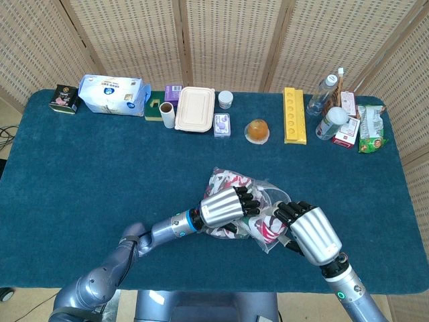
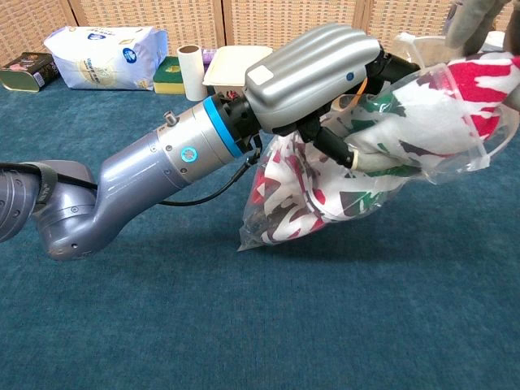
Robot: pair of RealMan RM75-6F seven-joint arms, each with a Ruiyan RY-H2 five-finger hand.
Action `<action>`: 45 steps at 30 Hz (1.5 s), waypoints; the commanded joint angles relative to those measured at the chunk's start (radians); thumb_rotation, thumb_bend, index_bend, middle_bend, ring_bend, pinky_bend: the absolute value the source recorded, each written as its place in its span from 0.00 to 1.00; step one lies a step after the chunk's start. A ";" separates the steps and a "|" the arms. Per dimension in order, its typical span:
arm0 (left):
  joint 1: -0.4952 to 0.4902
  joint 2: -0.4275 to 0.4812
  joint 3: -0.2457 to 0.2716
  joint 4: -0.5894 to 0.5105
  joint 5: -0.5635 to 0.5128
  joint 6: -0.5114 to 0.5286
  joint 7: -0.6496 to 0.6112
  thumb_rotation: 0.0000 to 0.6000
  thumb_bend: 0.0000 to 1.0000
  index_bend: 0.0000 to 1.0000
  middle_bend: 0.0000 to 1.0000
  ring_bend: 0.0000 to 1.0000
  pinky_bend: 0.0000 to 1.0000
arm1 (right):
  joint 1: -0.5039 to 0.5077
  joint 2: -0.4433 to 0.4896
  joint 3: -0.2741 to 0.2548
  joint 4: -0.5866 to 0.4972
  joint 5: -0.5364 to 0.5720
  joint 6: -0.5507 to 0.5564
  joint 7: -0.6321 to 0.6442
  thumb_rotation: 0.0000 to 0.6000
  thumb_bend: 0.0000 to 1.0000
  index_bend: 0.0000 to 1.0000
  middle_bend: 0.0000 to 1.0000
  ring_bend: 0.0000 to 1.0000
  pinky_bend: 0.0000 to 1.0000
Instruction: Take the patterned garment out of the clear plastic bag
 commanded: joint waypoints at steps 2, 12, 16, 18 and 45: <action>0.000 0.002 0.003 -0.001 -0.002 -0.004 0.003 1.00 0.33 0.70 0.57 0.60 0.58 | 0.000 0.001 -0.005 -0.002 -0.006 0.006 -0.002 1.00 0.46 0.42 0.45 0.56 0.65; -0.002 0.005 0.009 -0.005 -0.004 -0.007 0.009 1.00 0.33 0.70 0.57 0.60 0.58 | 0.003 -0.014 -0.009 0.016 -0.018 0.022 -0.012 1.00 0.48 0.58 0.47 0.60 0.66; -0.004 0.005 0.007 -0.010 -0.008 -0.005 0.012 1.00 0.33 0.70 0.57 0.60 0.57 | 0.010 -0.026 -0.005 0.020 -0.010 0.015 -0.021 1.00 0.48 0.63 0.47 0.61 0.66; -0.004 0.004 0.005 -0.015 -0.011 -0.003 0.012 1.00 0.33 0.70 0.57 0.60 0.57 | 0.012 -0.030 -0.003 0.022 -0.003 0.012 -0.026 1.00 0.49 0.64 0.47 0.61 0.66; 0.043 0.065 -0.022 -0.183 -0.044 -0.063 0.062 1.00 0.12 0.42 0.42 0.36 0.42 | 0.017 -0.063 -0.005 0.023 0.023 0.025 -0.031 1.00 0.55 0.74 0.53 0.63 0.65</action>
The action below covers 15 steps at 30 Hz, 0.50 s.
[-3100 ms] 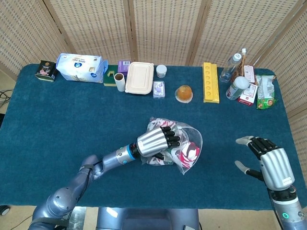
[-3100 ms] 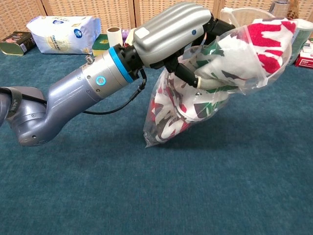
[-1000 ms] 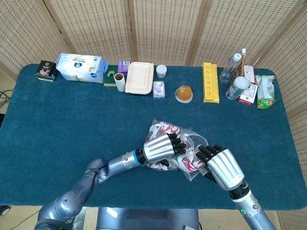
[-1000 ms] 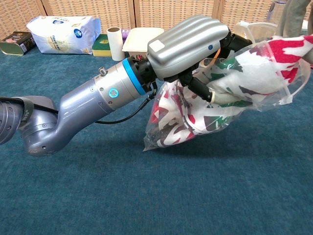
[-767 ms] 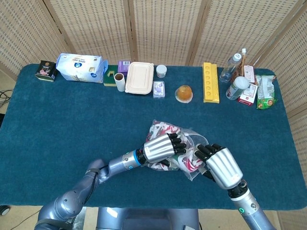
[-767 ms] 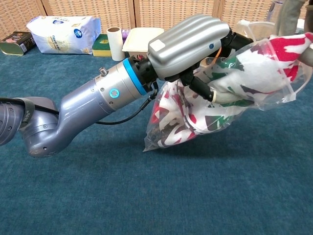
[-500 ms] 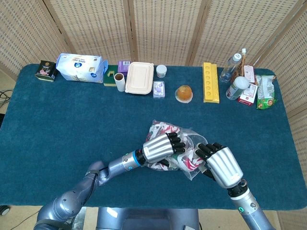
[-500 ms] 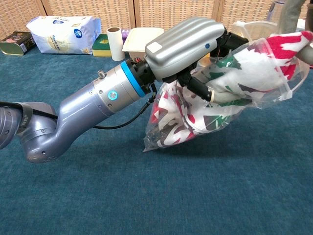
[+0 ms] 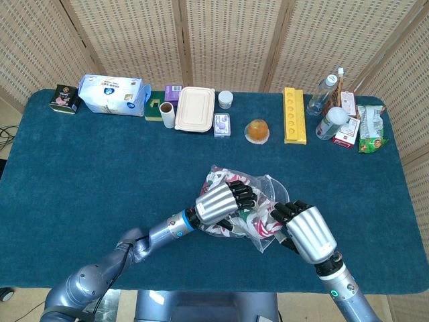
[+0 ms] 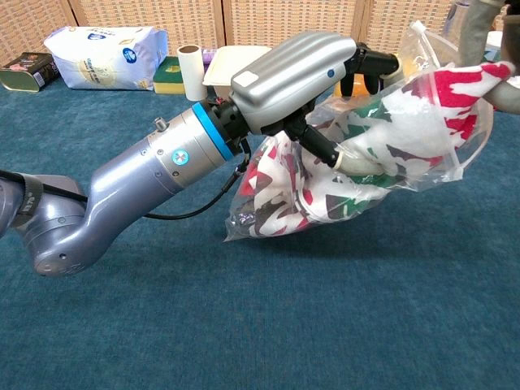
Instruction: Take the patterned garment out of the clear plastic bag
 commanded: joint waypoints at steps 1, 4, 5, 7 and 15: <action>0.002 0.005 -0.003 -0.012 0.001 -0.004 0.005 1.00 0.12 0.42 0.42 0.35 0.42 | -0.002 -0.001 0.002 0.001 0.001 0.011 0.012 1.00 0.55 0.74 0.53 0.63 0.65; 0.003 0.006 -0.005 -0.019 0.002 -0.007 0.009 1.00 0.12 0.42 0.42 0.35 0.42 | -0.002 0.000 0.001 0.003 0.003 0.013 0.018 1.00 0.55 0.74 0.54 0.64 0.65; 0.003 0.006 -0.006 -0.021 0.003 -0.008 0.010 1.00 0.12 0.42 0.42 0.35 0.42 | -0.002 0.001 0.000 0.003 0.003 0.013 0.022 1.00 0.55 0.74 0.54 0.64 0.65; 0.006 0.008 -0.006 -0.023 0.004 -0.008 0.012 1.00 0.12 0.42 0.42 0.34 0.41 | -0.003 0.003 0.000 0.005 0.003 0.018 0.034 1.00 0.55 0.75 0.54 0.64 0.65; 0.030 0.026 -0.008 -0.054 0.000 -0.024 0.018 1.00 0.11 0.29 0.33 0.22 0.33 | -0.010 0.008 0.002 0.011 0.002 0.044 0.057 1.00 0.56 0.75 0.55 0.64 0.65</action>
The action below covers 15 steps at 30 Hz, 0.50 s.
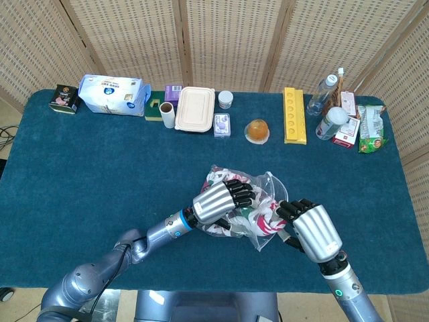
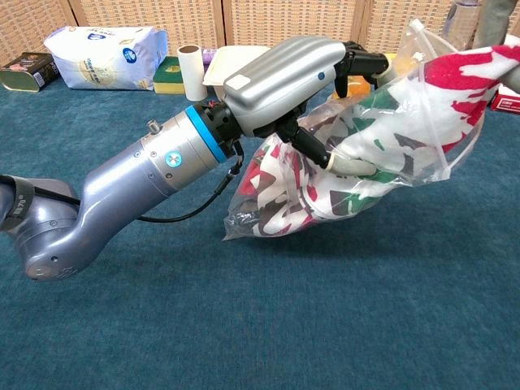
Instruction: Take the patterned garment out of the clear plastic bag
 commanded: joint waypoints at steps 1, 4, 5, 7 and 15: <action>0.009 0.010 -0.003 -0.021 -0.005 -0.010 0.007 1.00 0.10 0.25 0.29 0.18 0.30 | -0.001 -0.001 -0.002 0.003 -0.002 0.002 0.004 1.00 0.56 0.75 0.55 0.64 0.65; 0.018 0.022 -0.004 -0.046 -0.007 -0.017 0.017 1.00 0.09 0.20 0.24 0.13 0.25 | -0.001 -0.004 -0.004 0.008 0.003 -0.001 0.006 1.00 0.56 0.75 0.55 0.64 0.65; 0.021 0.025 -0.005 -0.053 -0.007 -0.018 0.020 1.00 0.09 0.19 0.24 0.13 0.25 | 0.000 -0.005 -0.004 0.010 0.004 -0.002 0.007 1.00 0.56 0.75 0.55 0.64 0.65; 0.027 0.037 -0.005 -0.072 -0.007 -0.018 0.029 1.00 0.09 0.18 0.23 0.12 0.24 | 0.001 -0.007 -0.004 0.012 0.007 -0.006 0.010 1.00 0.56 0.75 0.55 0.64 0.65; 0.044 0.082 -0.025 -0.175 -0.013 -0.010 0.036 0.94 0.06 0.15 0.21 0.10 0.22 | 0.008 -0.013 -0.004 0.026 0.018 -0.015 0.021 1.00 0.56 0.75 0.55 0.64 0.66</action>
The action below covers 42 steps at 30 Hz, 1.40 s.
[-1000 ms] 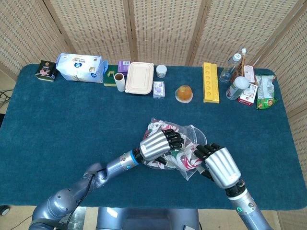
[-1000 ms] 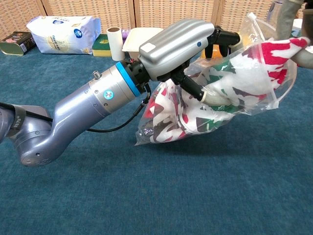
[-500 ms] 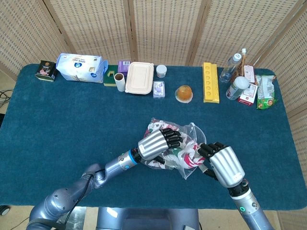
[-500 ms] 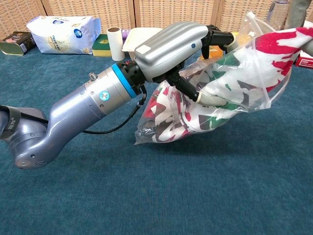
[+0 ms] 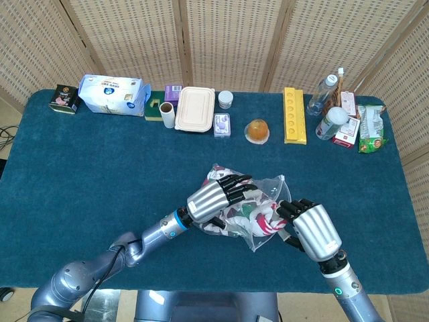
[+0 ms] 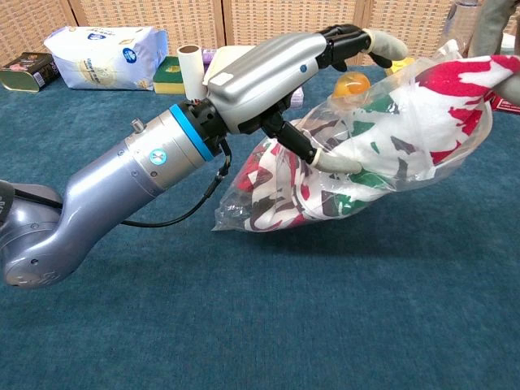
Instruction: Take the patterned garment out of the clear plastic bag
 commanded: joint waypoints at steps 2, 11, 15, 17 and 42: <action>0.012 0.039 -0.015 -0.079 -0.003 0.008 0.012 0.85 0.05 0.14 0.21 0.10 0.22 | 0.002 0.000 0.001 0.007 0.004 -0.001 0.006 1.00 0.56 0.75 0.55 0.64 0.66; 0.074 0.295 0.034 -0.424 -0.007 -0.079 0.129 0.68 0.05 0.14 0.21 0.10 0.22 | 0.015 0.013 0.006 0.056 0.028 -0.021 0.043 1.00 0.56 0.75 0.55 0.64 0.66; 0.103 0.395 0.053 -0.525 -0.014 -0.115 0.186 0.67 0.05 0.14 0.21 0.10 0.22 | 0.020 0.020 0.009 0.080 0.046 -0.028 0.068 1.00 0.56 0.75 0.55 0.64 0.66; 0.114 0.436 0.059 -0.548 -0.026 -0.145 0.216 0.67 0.05 0.14 0.21 0.10 0.22 | 0.021 0.022 0.010 0.092 0.055 -0.029 0.080 1.00 0.56 0.75 0.55 0.64 0.66; -0.015 0.384 -0.058 -0.305 -0.228 -0.631 0.497 1.00 0.28 0.22 0.18 0.06 0.21 | 0.029 0.015 -0.005 0.155 0.085 -0.042 0.146 1.00 0.56 0.75 0.55 0.64 0.66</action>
